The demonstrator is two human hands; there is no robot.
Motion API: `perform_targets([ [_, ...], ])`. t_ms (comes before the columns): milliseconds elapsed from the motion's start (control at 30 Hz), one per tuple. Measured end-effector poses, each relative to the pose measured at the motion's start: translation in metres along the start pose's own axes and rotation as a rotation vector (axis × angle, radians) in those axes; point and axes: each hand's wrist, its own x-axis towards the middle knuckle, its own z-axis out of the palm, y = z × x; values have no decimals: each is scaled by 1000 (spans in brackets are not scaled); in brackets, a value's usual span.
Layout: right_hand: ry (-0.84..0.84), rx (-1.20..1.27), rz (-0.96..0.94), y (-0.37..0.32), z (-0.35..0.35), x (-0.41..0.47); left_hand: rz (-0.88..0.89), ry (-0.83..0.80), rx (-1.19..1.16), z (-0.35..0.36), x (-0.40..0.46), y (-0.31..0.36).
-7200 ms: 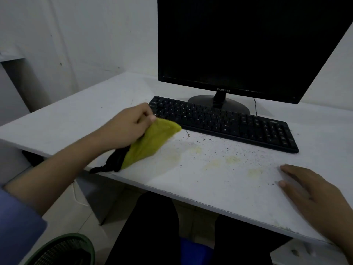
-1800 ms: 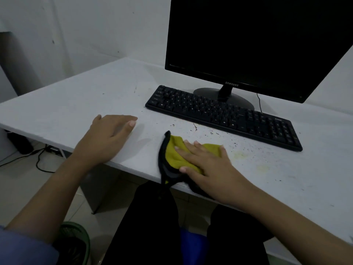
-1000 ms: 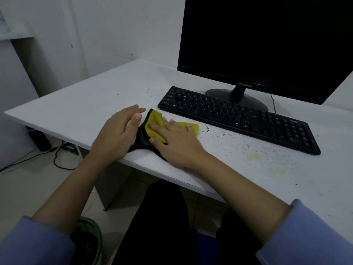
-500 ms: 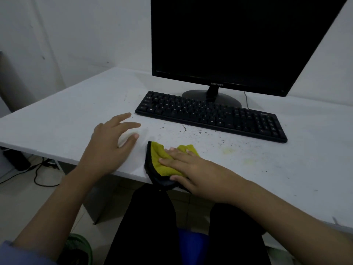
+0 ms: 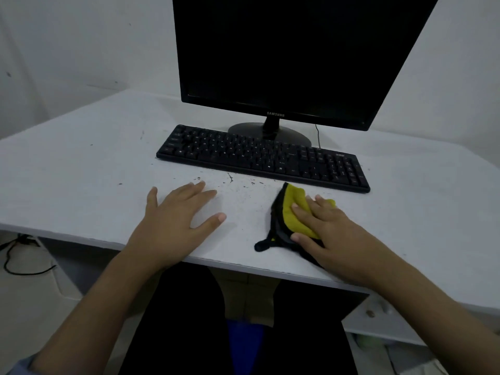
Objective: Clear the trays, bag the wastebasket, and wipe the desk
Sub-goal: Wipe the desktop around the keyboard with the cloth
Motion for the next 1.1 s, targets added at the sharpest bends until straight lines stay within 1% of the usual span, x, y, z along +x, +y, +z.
perform_targets([
  [100,25,-57,73,-4,6,-4,11,-21,38,0,0,1],
  [167,44,-49,134,-8,9,7,16,-28,51,1,0,1],
  [233,57,-35,147,-14,10,25,18,-30,50,1,1,0],
  [400,76,-22,-21,-34,14,53,25,-23,40,2,1,-1],
  [533,45,18,-121,-33,13,38,22,-33,20,1,3,-2],
  [633,15,25,-146,-30,11,14,26,-34,-6,0,2,-1],
  [733,-5,-28,-75,-20,11,-11,25,-37,-12,-1,1,-1],
  [800,21,-71,16,-8,13,-18,19,-41,-2,-1,2,-1],
  [933,32,15,217,10,14,-15,19,-36,-10,-1,2,0],
  [1000,56,18,248,12,14,-7,21,-33,-21,-2,0,0],
  [1100,65,-6,240,8,15,9,21,-32,-25,-1,-1,2],
])
